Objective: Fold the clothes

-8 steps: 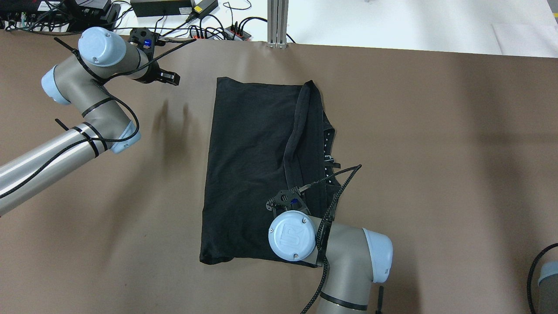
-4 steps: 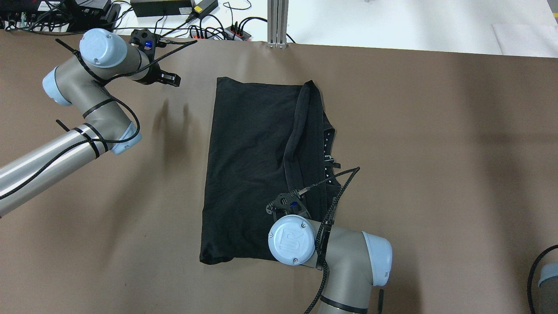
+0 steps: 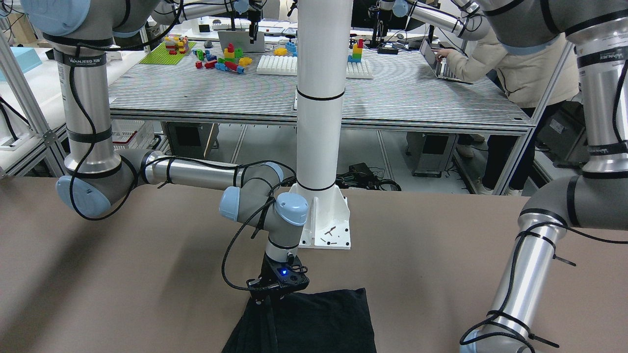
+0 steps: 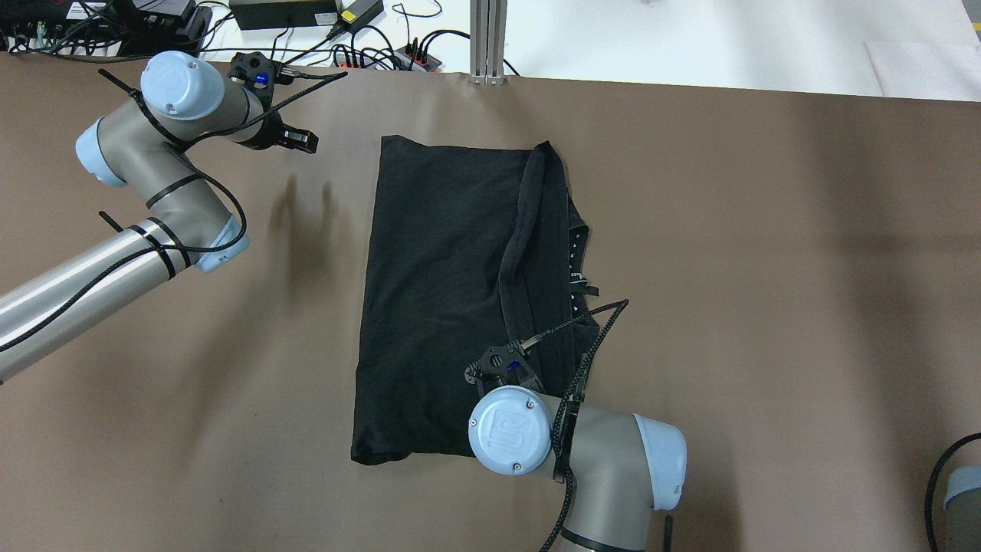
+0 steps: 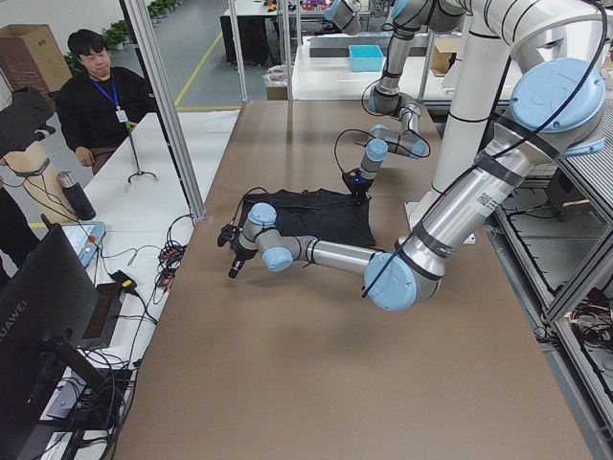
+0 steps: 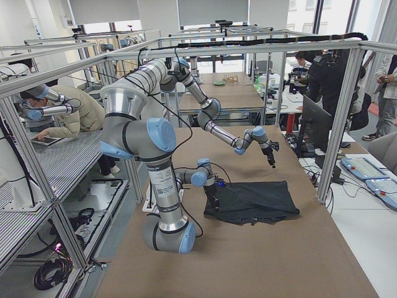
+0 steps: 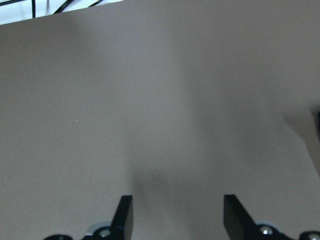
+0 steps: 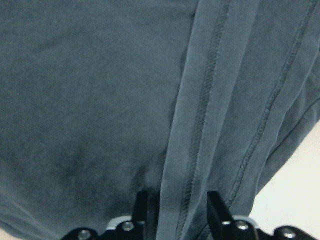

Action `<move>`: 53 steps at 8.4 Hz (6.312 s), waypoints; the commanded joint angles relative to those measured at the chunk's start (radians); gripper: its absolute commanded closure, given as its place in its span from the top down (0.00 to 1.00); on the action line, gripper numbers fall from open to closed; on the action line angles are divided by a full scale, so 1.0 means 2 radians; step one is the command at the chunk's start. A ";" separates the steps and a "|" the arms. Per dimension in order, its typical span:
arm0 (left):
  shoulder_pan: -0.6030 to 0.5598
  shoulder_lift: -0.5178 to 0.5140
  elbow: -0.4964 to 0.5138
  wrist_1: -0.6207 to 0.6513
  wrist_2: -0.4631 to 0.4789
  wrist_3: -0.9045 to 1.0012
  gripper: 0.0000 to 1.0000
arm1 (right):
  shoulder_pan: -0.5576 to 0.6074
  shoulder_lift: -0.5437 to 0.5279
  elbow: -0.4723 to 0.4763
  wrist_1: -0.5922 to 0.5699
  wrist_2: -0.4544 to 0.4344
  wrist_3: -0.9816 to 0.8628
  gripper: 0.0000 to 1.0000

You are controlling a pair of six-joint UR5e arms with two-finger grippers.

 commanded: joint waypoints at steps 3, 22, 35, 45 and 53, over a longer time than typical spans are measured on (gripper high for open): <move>0.000 0.000 0.000 0.000 0.000 0.000 0.69 | -0.001 -0.016 0.027 0.000 0.000 -0.001 0.07; 0.004 0.000 0.000 0.001 0.001 -0.001 0.69 | 0.087 -0.017 0.004 0.069 0.002 0.047 0.79; 0.004 -0.002 0.001 0.001 0.001 -0.001 0.69 | 0.189 0.007 -0.122 0.173 0.065 -0.071 0.77; 0.004 0.001 -0.001 -0.001 0.001 -0.010 0.69 | 0.200 0.126 -0.299 0.198 0.060 -0.014 0.94; 0.009 -0.017 -0.020 0.008 -0.022 -0.083 0.73 | 0.275 0.070 -0.263 0.196 0.080 -0.120 0.94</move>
